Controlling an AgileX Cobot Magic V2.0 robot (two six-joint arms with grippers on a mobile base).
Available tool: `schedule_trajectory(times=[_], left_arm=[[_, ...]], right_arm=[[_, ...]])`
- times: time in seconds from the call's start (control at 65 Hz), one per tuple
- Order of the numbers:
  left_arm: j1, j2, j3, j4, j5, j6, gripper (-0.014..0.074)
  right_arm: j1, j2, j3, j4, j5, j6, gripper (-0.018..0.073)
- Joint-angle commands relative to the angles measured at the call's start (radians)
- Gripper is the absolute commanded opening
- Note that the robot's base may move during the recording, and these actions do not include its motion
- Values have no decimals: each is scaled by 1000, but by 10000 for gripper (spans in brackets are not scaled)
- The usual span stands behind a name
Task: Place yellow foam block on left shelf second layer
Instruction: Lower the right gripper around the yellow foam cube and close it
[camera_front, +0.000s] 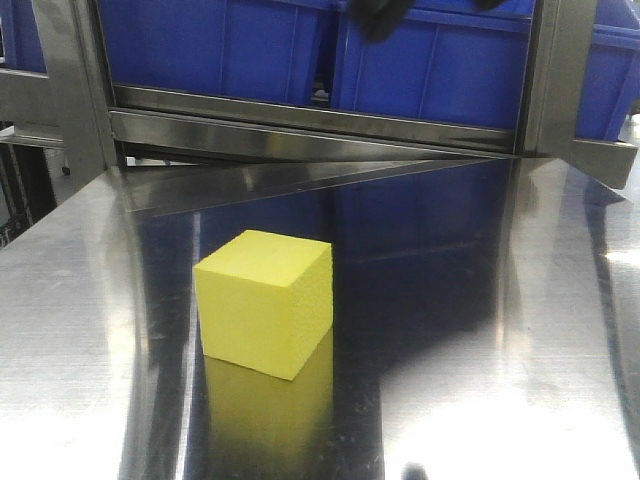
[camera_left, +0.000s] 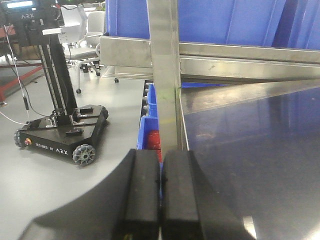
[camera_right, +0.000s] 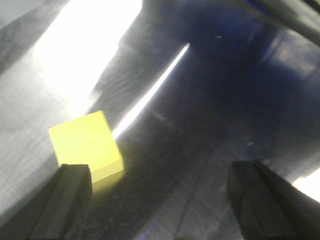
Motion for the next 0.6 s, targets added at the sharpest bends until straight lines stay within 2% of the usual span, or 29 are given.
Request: schedule_trajectory(times=[0.0,0.123,0.262,0.385,0.585], left_arm=[[-7,-14,26,-3,-85,-4,136],[-7,-14,26,-3,-85,-4,136],[-7,-14,26,-3,-85,-4,136],[-7,-14,26,-3,-85,-4,136],[-7,-14,26,-3,-85,-4,136]], right_arm=[[39,42,-87,-18,-15,-40,624],[87,134,-165,-4,37,-75,624],[118,214,-238,61,106,-154,624],[113,262,-265,122,153,-222,624],[65,320,-265,154,186,-265,624]])
